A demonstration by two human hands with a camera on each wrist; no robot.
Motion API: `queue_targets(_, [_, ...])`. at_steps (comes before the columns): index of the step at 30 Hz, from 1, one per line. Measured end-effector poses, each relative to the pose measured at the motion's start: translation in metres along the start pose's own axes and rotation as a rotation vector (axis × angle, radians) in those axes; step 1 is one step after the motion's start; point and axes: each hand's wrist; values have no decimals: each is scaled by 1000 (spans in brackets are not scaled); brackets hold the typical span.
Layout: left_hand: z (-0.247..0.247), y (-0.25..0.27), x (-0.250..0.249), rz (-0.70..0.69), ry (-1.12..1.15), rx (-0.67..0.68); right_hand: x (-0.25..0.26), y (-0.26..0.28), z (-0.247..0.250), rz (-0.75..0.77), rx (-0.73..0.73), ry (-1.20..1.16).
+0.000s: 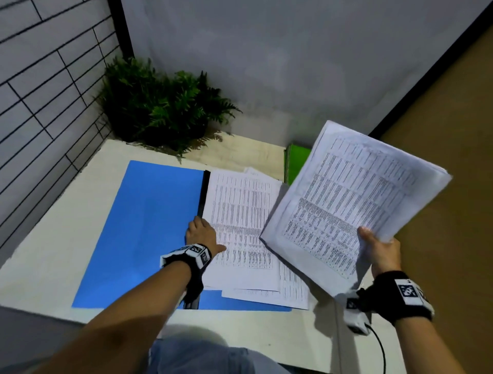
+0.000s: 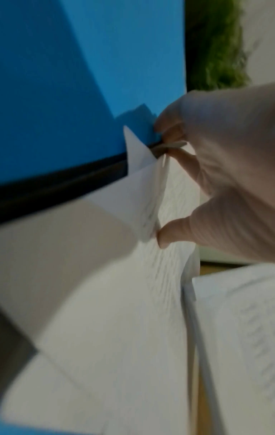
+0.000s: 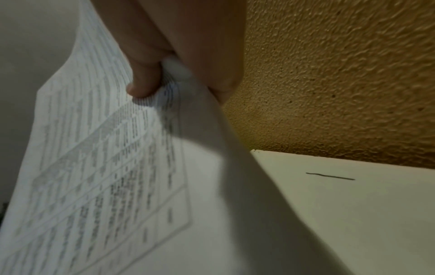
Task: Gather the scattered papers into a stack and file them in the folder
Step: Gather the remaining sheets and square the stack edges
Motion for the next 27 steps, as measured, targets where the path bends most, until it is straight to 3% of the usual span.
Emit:
queue_targets(8, [24, -16, 20, 128, -144, 32, -1, 7, 2, -14, 0, -1])
queue_targets(13, [31, -22, 29, 152, -19, 87, -1, 9, 4, -10, 13, -17])
queue_targets(19, [23, -13, 8, 160, 274, 23, -5, 8, 15, -14, -7, -38])
queue_targets(24, [-2, 8, -14, 136, 105, -80, -15, 10, 19, -45, -46, -33])
queue_targets(27, [-10, 12, -20, 103, 148, -94, -31, 6, 21, -57, -65, -45])
Point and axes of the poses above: each hand's wrist, its own y-axis away from the middle knuckle, its own z-axis out of the back of the hand, x = y × z, and after that the axes turned 6 degrees about y, right-handed
